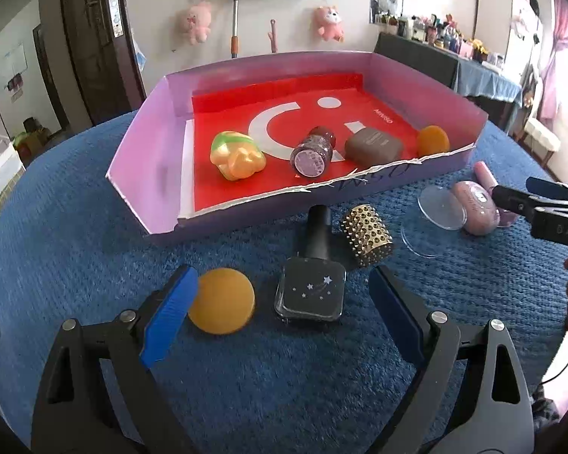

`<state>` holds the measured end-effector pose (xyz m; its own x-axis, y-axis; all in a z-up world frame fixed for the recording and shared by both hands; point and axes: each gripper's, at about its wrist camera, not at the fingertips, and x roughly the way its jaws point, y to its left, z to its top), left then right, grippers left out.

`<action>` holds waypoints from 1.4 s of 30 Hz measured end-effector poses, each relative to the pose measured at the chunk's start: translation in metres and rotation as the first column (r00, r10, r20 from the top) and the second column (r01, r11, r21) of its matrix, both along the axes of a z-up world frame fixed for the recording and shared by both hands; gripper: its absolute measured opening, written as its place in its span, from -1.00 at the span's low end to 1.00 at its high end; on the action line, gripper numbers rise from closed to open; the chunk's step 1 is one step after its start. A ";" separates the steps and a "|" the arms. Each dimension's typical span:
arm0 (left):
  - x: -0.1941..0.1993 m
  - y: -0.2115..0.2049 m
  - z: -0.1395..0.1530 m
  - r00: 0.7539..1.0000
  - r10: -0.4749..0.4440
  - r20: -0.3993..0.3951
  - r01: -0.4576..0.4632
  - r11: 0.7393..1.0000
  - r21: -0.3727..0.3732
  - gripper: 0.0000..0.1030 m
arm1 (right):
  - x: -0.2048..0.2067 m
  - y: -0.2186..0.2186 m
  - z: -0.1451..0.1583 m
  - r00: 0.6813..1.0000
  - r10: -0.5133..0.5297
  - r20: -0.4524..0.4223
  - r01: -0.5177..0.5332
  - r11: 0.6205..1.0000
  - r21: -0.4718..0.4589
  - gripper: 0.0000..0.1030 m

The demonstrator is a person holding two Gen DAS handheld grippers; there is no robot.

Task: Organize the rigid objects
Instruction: 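Move the right gripper to the pink nail polish while the left approaches the black bottle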

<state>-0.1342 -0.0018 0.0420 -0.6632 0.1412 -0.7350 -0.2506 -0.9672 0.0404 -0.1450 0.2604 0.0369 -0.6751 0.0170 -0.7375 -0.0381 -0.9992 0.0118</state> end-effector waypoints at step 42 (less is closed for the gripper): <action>-0.017 0.002 -0.007 0.987 -0.147 0.069 0.142 0.988 0.063 -0.35 | -0.004 -0.027 -0.007 0.993 0.112 0.039 -0.114 0.993 0.028 -0.12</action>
